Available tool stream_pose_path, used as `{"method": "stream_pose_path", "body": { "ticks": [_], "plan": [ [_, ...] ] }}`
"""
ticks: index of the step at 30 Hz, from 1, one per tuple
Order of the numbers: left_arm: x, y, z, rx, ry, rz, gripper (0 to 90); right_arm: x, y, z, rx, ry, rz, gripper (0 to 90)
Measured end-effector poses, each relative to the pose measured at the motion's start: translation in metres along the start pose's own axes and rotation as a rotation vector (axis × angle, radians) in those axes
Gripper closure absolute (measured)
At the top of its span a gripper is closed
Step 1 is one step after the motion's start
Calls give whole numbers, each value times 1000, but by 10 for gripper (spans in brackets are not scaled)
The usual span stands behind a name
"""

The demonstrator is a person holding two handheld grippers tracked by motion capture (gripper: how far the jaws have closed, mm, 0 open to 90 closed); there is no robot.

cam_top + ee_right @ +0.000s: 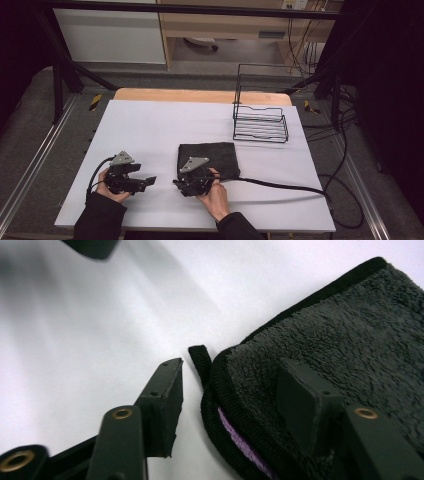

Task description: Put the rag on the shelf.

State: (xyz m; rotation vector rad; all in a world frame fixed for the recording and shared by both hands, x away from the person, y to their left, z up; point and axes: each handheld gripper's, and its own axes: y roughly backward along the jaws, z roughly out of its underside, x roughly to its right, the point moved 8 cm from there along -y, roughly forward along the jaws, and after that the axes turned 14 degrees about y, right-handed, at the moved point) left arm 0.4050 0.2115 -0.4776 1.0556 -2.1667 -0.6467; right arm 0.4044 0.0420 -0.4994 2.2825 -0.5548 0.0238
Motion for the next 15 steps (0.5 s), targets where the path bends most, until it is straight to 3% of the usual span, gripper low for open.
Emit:
{"method": "stream_pose_path", "body": {
  "ticks": [1, 6, 8, 10, 15],
  "plan": [
    [0, 0, 0, 0, 1, 1, 186, 1, -2, 2, -11, 17, 26, 538],
    [0, 0, -1, 3, 4, 1, 187, 1, -3, 3, -18, 46, 48, 589],
    [0, 0, -1, 3, 3, 1, 189, 2, -2, 4, -19, 75, 65, 703],
    [0, 0, -1, 4, 5, 0, 191, 4, -1, 4, -23, 69, 70, 765],
    [-2, -1, 0, -1, 8, 1, 197, 8, -1, 2, -28, 45, 49, 797]
  ]
}}
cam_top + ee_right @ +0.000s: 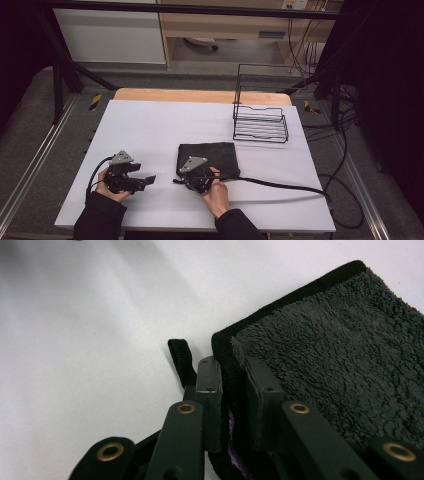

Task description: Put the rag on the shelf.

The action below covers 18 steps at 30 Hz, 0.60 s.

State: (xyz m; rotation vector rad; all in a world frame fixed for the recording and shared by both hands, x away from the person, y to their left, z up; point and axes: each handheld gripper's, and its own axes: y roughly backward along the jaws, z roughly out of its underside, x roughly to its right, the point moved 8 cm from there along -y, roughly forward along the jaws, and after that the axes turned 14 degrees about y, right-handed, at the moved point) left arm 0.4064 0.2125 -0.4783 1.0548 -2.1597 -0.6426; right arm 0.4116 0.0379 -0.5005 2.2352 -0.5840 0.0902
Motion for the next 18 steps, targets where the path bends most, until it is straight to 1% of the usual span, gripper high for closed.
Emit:
{"method": "stream_pose_path", "body": {
  "ticks": [1, 2, 4, 6, 9, 12, 14, 15, 16, 17, 18],
  "plan": [
    [0, 0, 0, 0, 0, 0, 197, 0, 0, 0, 0, 0, 0, 797],
    [0, 0, 0, -1, 0, 0, 197, 1, 1, -1, 0, -16, -14, 801],
    [0, 0, 0, -1, 1, -1, 197, 2, 2, -2, -1, -20, -18, 803],
    [-1, 0, 0, 2, 0, -5, 198, 3, 4, -3, 0, -23, -32, 805],
    [-1, 0, 0, 1, 3, 0, 199, 3, 5, -4, 3, -22, -33, 805],
    [-1, 0, 0, 1, -2, -8, 199, 3, 4, -3, 3, -19, -30, 797],
    [-1, -1, 0, 0, 0, -4, 199, 1, 0, -1, 7, 6, -22, 753],
    [-1, -1, 0, 0, -1, -4, 199, 0, 0, -1, 4, 10, -25, 708],
    [-1, 0, 0, 1, -4, -8, 199, -3, -1, -2, 20, 12, -39, 597],
    [-1, -1, 0, 1, -4, -8, 199, -4, -1, -2, 20, 13, -44, 570],
    [-1, -1, 0, 1, -3, -9, 199, -4, -1, -2, 20, 13, -44, 570]
  ]
}}
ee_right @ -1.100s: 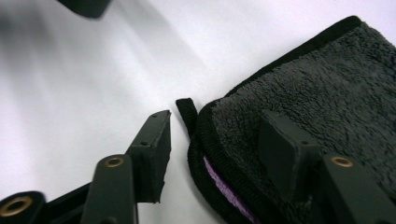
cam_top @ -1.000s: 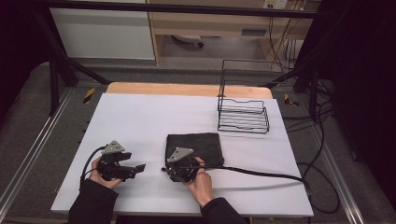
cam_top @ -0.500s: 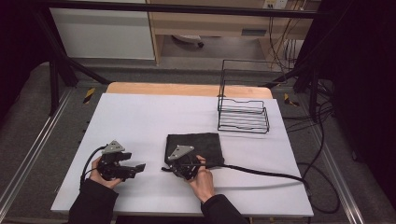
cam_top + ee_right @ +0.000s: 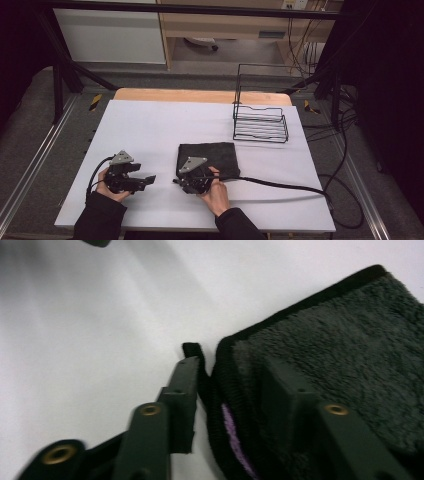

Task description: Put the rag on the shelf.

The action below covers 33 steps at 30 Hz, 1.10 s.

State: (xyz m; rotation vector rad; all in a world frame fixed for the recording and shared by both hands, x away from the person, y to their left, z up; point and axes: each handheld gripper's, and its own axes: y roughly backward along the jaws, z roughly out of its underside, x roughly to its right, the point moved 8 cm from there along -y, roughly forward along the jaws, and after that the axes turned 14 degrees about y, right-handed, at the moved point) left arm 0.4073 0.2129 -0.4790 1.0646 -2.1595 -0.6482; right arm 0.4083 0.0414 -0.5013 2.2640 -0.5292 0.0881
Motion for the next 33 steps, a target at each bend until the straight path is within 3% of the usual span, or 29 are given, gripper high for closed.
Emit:
{"method": "stream_pose_path", "body": {
  "ticks": [6, 8, 9, 10, 11, 15, 20, 26, 33],
  "plan": [
    [1, -1, 0, -2, -3, 3, 199, 0, -6, 2, 7, 45, 56, 529],
    [1, -1, 0, -3, -2, 3, 199, -1, -8, 2, 0, 86, 84, 534],
    [1, -1, 0, -3, -1, 3, 199, 1, -7, 2, -6, 87, 103, 614],
    [1, -1, 0, -2, 0, 3, 199, 1, -7, 2, -6, 87, 103, 614],
    [1, 0, 0, 0, -2, -2, 199, 4, -7, 3, -13, 88, 120, 693],
    [0, 0, 0, 1, -1, -1, 200, 7, -7, 2, -16, 63, 120, 752],
    [-1, 0, 0, -1, 0, -1, 201, 13, -4, -2, -18, 0, 49, 782],
    [-2, 1, 0, 1, 2, -2, 203, 13, 8, -8, -13, -11, 3, 785],
    [0, 0, 0, 0, 1, 2, 203, -2, 27, 0, -3, -20, -92, 783]
  ]
}}
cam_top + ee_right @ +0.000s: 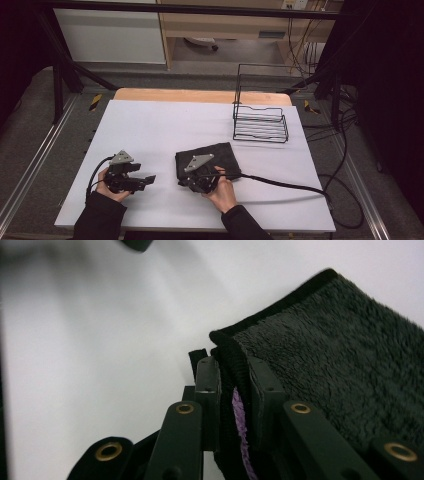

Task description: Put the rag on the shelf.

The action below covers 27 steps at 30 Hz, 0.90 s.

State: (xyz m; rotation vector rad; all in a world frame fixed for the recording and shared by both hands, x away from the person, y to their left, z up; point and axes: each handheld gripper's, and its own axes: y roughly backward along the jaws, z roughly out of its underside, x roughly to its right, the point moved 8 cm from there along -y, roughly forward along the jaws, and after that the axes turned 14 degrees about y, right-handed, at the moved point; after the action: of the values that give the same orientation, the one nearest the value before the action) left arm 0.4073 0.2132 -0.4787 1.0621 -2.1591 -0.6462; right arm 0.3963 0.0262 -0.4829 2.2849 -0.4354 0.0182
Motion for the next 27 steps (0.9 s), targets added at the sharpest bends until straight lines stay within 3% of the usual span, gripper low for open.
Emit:
{"method": "stream_pose_path", "body": {
  "ticks": [1, 3, 7, 13, 14, 16, 18, 19, 20, 21, 22, 23, 24, 26, 27],
  "plan": [
    [1, 0, 0, 0, 2, 7, 204, -8, 8, 6, 5, -6, -33, 781],
    [2, 0, -1, 3, 2, 10, 204, -11, 11, 8, 6, -3, -44, 780],
    [7, -1, -5, 6, -6, 24, 213, -31, 29, 28, 10, 7, -96, 777],
    [28, -14, -22, 0, -28, 71, 262, -33, 28, 38, 21, -13, -130, 723],
    [31, -17, -24, -9, -34, 78, 284, -32, 31, 37, 44, -44, -143, 657],
    [38, -29, -29, -33, -41, 94, 297, -30, 35, 37, 57, -51, -140, 606],
    [43, -41, -31, -64, -51, 99, 326, -22, 47, 37, 94, -67, -90, 503],
    [45, -46, -31, -76, -55, 102, 363, -9, 62, 42, 119, -101, -16, 403],
    [47, -52, -31, -91, -56, 105, 378, 2, 70, 46, 126, -113, 44, 367],
    [49, -57, -30, -109, -55, 112, 378, 2, 70, 46, 126, -113, 44, 367],
    [51, -64, -28, -129, -56, 114, 411, 29, 90, 63, 127, -178, 180, 339],
    [52, -67, -27, -144, -65, 112, 425, 38, 95, 70, 130, -211, 217, 334],
    [53, -70, -25, -160, -75, 109, 425, 38, 95, 70, 130, -211, 217, 334],
    [56, -76, -20, -184, -91, 109, 452, 59, 105, 91, 138, -326, 289, 337],
    [57, -78, -18, -191, -95, 110, 466, 65, 106, 98, 133, -358, 304, 353]
  ]
}}
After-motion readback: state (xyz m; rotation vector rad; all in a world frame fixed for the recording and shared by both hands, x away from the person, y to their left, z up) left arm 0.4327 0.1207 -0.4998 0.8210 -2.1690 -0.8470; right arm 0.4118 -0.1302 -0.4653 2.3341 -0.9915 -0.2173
